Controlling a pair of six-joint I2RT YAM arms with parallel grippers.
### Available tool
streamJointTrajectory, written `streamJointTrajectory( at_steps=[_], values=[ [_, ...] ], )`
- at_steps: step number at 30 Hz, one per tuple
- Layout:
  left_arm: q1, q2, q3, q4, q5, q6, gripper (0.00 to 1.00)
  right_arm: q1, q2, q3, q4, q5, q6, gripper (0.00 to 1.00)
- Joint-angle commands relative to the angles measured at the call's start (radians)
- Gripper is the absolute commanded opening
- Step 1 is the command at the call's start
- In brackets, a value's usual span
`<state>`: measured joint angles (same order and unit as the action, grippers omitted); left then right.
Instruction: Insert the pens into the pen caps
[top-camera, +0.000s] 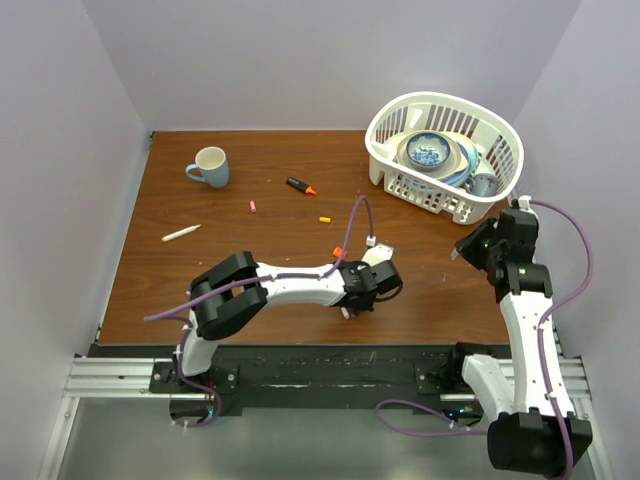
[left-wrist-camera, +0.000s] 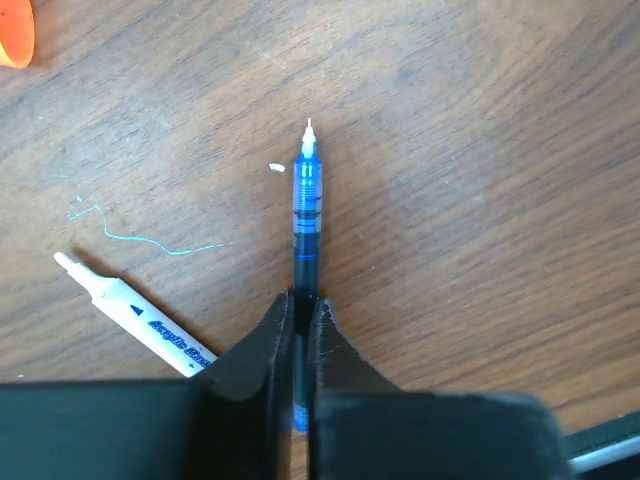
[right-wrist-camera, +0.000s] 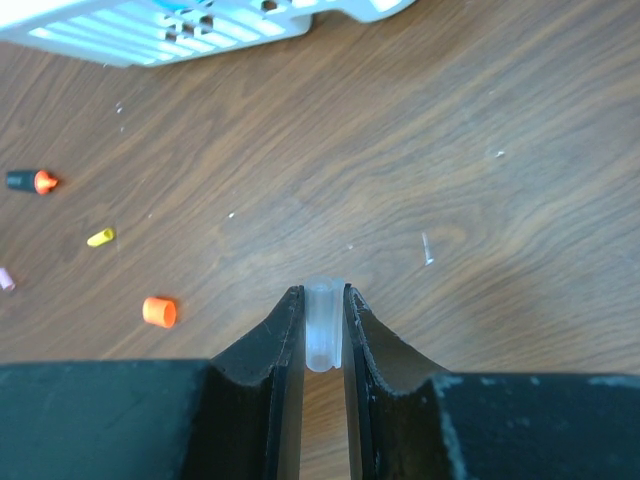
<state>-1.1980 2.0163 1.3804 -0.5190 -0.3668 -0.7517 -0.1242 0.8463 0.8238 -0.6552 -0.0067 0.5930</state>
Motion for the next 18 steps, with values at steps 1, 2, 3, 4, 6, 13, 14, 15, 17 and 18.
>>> streamJointTrajectory(
  at_steps=[1, 2, 3, 4, 6, 13, 14, 15, 17, 18],
  values=[
    [0.002, 0.030, -0.089, -0.018, 0.100, -0.038, 0.00, 0.003, -0.035, -0.037, 0.057, -0.124, 0.021, 0.00],
    [0.002, 0.016, -0.090, -0.013, 0.095, -0.034, 0.00, 0.003, -0.035, -0.044, 0.071, -0.136, 0.010, 0.00],
    [0.002, -0.023, -0.095, 0.002, 0.082, -0.028, 0.00, 0.003, -0.032, -0.046, 0.075, -0.169, 0.008, 0.00],
    [0.002, -0.052, -0.104, 0.014, 0.066, -0.038, 0.00, 0.003, -0.027, -0.051, 0.089, -0.183, 0.008, 0.00],
    [0.002, -0.174, -0.196, 0.134, 0.057, -0.048, 0.00, 0.009, -0.032, -0.084, 0.121, -0.266, 0.021, 0.00],
    [0.035, -0.514, -0.437, 0.433, 0.169, 0.029, 0.00, 0.098, -0.105, -0.167, 0.291, -0.370, 0.105, 0.00],
    [0.050, -0.569, -0.458, 0.483, 0.255, 0.038, 0.00, 0.116, -0.101, -0.163, 0.310, -0.383, 0.119, 0.00],
    [0.070, -0.597, -0.484, 0.510, 0.313, 0.044, 0.00, 0.151, -0.090, -0.160, 0.327, -0.388, 0.131, 0.00],
    [0.150, -0.672, -0.584, 0.667, 0.464, 0.043, 0.00, 0.211, -0.081, -0.152, 0.377, -0.362, 0.165, 0.00],
    [0.175, -0.700, -0.621, 0.713, 0.495, 0.041, 0.00, 0.231, -0.073, -0.147, 0.394, -0.349, 0.172, 0.00]
  ],
)
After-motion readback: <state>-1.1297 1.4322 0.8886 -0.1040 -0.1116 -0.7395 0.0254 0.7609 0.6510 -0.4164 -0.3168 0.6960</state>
